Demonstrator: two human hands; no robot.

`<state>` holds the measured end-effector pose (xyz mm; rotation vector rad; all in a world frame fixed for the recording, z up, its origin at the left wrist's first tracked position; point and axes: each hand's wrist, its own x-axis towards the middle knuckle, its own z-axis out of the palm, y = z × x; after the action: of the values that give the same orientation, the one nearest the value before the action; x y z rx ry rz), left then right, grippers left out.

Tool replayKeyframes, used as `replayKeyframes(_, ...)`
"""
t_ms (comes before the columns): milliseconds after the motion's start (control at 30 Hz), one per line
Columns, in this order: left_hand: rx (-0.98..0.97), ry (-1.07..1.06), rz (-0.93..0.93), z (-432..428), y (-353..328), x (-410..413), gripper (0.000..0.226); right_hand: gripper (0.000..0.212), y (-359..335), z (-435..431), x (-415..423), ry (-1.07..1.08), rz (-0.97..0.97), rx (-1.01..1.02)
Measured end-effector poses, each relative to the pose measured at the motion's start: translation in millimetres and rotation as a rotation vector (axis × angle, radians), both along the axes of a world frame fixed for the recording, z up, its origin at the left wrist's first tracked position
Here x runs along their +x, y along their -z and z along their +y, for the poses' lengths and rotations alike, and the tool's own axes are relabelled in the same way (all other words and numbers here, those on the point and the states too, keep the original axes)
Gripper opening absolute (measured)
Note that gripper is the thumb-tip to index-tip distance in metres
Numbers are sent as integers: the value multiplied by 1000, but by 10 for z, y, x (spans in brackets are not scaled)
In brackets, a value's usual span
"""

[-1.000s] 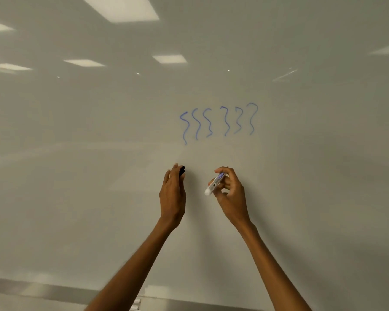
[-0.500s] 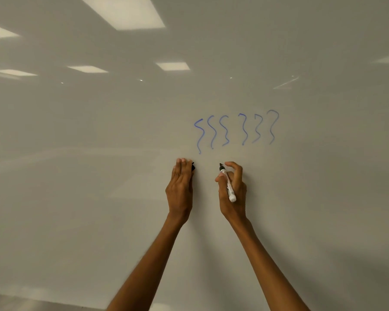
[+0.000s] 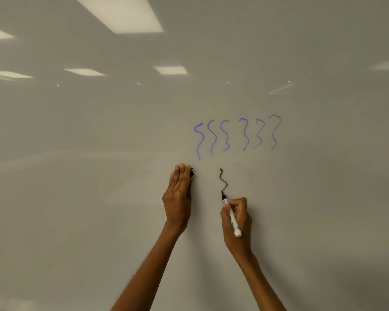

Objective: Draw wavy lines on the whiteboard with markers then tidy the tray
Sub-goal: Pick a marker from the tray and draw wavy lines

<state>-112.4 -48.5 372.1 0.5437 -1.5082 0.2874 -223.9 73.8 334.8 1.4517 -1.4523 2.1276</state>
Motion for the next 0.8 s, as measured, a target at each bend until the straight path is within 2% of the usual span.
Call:
replayKeyframes(100,-19,-4,6,-15,14,-5,35,11,49,47,0,-15,34,32)
replayKeyframes(267,-24,-32,32,-15,16,-26,33,8,-482,94,-132,31,-9,-167)
replayKeyframes(367,-30,-44,36,-8,9,-37,33,8,-608,68,-179,14,-2,-124)
replayKeyframes(500,-38,-54,43,-16,15,-36,33,8,-390,91,-183,32,-91,-161)
replayKeyframes(800,-24,-48,48,-27,24,-52,33,11,41,214,-202,72,-108,-32)
